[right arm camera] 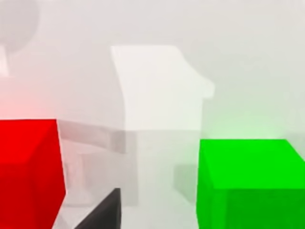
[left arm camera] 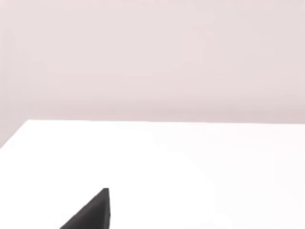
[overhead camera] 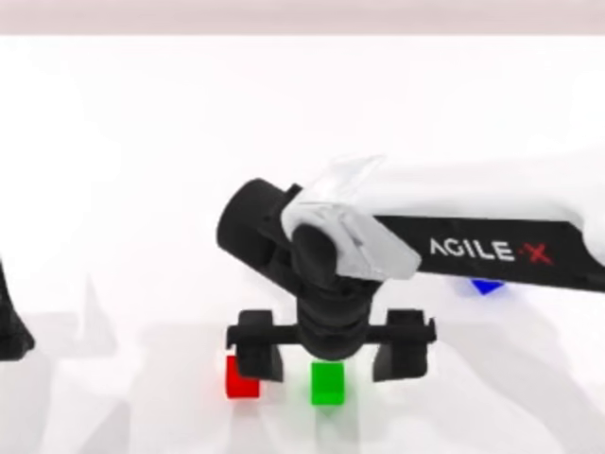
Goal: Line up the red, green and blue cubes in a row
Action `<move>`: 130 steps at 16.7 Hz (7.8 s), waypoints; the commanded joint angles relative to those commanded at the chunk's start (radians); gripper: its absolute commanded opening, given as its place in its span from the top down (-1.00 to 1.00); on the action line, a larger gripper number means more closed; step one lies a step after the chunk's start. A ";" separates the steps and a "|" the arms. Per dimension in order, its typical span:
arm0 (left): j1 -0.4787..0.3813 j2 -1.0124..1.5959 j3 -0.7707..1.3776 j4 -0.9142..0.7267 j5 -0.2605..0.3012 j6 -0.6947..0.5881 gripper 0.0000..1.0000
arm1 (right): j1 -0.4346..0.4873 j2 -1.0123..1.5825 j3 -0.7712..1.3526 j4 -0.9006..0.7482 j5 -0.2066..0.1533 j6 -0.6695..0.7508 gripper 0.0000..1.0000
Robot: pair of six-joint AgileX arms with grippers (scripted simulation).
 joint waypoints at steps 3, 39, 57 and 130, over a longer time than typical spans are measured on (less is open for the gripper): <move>0.000 0.000 0.000 0.000 0.000 0.000 -1.00 | 0.000 0.000 0.000 0.000 0.000 0.000 -1.00; 0.000 0.000 0.000 0.000 0.000 0.000 -1.00 | -0.547 -0.075 0.093 -0.182 -0.018 -1.055 -1.00; 0.000 0.000 0.000 0.000 0.000 0.000 -1.00 | -0.545 0.053 -0.094 0.133 -0.017 -1.051 -1.00; 0.000 0.000 0.000 0.000 0.000 0.000 -1.00 | -0.180 -0.248 -0.357 0.130 0.012 -0.194 0.70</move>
